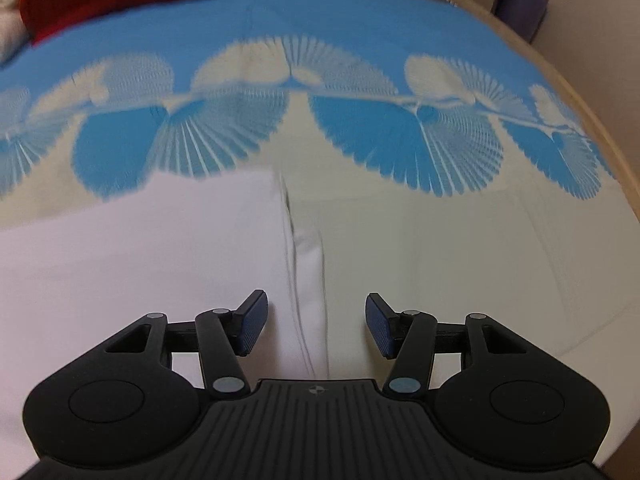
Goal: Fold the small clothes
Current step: 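Open both grippers and lay the shirt flat, then raise them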
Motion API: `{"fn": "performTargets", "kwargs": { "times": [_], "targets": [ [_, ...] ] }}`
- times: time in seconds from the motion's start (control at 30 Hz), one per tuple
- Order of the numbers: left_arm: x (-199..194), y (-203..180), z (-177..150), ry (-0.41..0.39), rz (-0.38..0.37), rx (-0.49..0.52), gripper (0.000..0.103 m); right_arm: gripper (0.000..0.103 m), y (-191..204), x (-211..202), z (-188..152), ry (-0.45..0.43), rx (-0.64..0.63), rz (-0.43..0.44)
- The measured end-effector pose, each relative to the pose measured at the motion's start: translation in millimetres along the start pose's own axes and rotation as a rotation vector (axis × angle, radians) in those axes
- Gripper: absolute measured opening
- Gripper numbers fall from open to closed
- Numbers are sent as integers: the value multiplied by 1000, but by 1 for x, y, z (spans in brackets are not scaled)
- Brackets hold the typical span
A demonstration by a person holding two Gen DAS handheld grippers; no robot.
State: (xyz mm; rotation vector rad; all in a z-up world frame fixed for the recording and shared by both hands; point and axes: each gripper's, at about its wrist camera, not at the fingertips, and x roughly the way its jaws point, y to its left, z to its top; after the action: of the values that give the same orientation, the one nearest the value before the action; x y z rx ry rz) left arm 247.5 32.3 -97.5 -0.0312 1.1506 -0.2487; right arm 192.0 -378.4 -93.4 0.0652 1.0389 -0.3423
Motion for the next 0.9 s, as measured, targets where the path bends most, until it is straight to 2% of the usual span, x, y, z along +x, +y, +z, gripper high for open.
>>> {"fn": "performTargets", "kwargs": {
  "times": [0.07,0.13,0.17,0.2,0.3,0.43,0.53,0.63,0.73,0.8,0.87,0.9],
  "targets": [
    [0,6,1,3,-6,-28,46,56,2,4,-4,38,-43,-15],
    [12,8,-1,70,46,-29,46,55,2,14,-13,109,-111,-75],
    [17,8,-3,106,74,-15,45,55,-1,14,-14,113,-111,-84],
    [17,7,-4,106,83,-5,45,55,-5,9,-12,98,-91,-77],
    [1,4,0,31,84,-1,46,55,-11,-23,-1,-9,-42,-48],
    [-38,-9,0,-119,95,73,46,57,-18,-91,8,-190,-27,35],
    [-67,-18,-1,-171,115,105,47,59,-31,-144,-1,-324,30,126],
    [-100,-26,-5,-216,157,91,48,63,-42,-177,-20,-413,68,178],
    [-137,-36,-23,-272,141,62,51,65,-50,-185,-45,-425,71,199],
    [-154,-46,-42,-311,130,68,63,67,-52,-180,-62,-418,65,191],
    [-163,-59,-70,-331,119,101,71,67,-52,-171,-79,-400,47,177],
    [-164,-65,-84,-326,116,125,71,67,-51,-167,-88,-394,32,174]
  ]
}}
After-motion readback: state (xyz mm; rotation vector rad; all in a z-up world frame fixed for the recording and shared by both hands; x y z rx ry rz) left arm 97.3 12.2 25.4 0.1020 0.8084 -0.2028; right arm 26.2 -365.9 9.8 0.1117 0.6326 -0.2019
